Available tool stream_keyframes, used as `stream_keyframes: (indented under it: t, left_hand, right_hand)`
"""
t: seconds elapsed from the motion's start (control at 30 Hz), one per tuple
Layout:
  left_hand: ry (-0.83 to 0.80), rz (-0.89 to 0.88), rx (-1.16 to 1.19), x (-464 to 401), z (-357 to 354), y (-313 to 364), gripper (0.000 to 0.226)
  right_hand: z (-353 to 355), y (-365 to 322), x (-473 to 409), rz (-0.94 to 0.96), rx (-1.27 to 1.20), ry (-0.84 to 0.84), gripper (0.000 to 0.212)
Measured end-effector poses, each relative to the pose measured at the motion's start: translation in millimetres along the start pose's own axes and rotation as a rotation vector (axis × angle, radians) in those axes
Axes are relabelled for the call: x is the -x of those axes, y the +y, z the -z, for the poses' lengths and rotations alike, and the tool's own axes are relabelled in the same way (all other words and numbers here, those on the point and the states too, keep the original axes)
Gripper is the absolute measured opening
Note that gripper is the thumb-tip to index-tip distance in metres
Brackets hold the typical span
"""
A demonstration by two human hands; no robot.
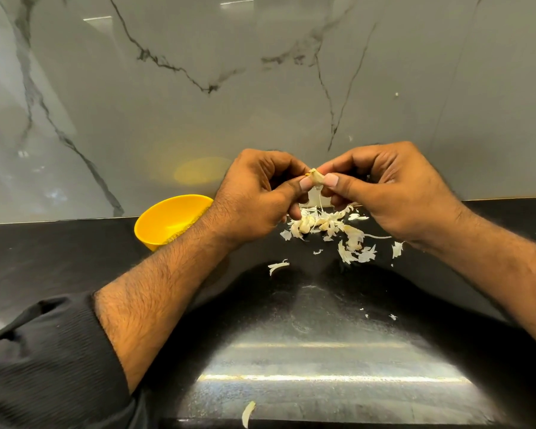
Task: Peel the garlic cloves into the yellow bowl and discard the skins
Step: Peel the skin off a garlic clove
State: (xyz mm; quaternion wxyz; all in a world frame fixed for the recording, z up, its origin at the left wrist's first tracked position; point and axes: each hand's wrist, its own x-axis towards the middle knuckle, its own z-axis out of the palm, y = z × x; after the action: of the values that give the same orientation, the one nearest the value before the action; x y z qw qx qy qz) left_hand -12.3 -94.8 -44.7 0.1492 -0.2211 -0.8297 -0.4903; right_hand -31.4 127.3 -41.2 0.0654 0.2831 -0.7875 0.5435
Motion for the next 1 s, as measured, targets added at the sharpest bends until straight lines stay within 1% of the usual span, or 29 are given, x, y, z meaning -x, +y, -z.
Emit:
stream_keyframes:
  t: [0.13,0.23,0.3,0.37,0.5,0.63,0.73,0.83,0.93,1.0]
  left_hand:
    - [-0.066,0.004,-0.013,-1,6,3,0.007]
    - [-0.089,-0.006,-0.012,-1,8,3,0.010]
    - [-0.099,-0.008,0.001,-1,9,2,0.010]
    - [-0.116,-0.011,0.008,-1,9,2,0.010]
    - [-0.126,-0.008,0.024,-1,7,4,0.011]
    - [-0.110,-0.001,0.025,-1,9,6,0.011]
    - [-0.113,0.006,-0.032,0,12,8,0.014]
    - [-0.193,0.043,-0.124,0,15,11,0.020]
    - [-0.305,0.095,-0.149,-1,18,11,0.021]
    - [-0.361,0.100,-0.231,-1,18,11,0.022]
  right_hand:
    - [3,3,-3,-0.185,-0.376,-0.091,0.020]
    - [7,5,-4,-0.277,-0.526,-0.152,0.025]
    - [9,6,-5,-0.292,-0.537,-0.189,0.030]
    - [9,6,-5,-0.275,-0.482,-0.198,0.034]
    - [8,7,-4,-0.255,-0.413,-0.179,0.034]
    - [11,6,-6,-0.266,-0.452,-0.144,0.030]
    - [14,8,-6,-0.259,-0.466,-0.138,0.028]
    - [12,8,-6,-0.256,-0.471,-0.163,0.025]
    - [12,8,-6,-0.271,-0.479,-0.180,0.024]
    - [13,8,-6,-0.275,-0.485,-0.181,0.023]
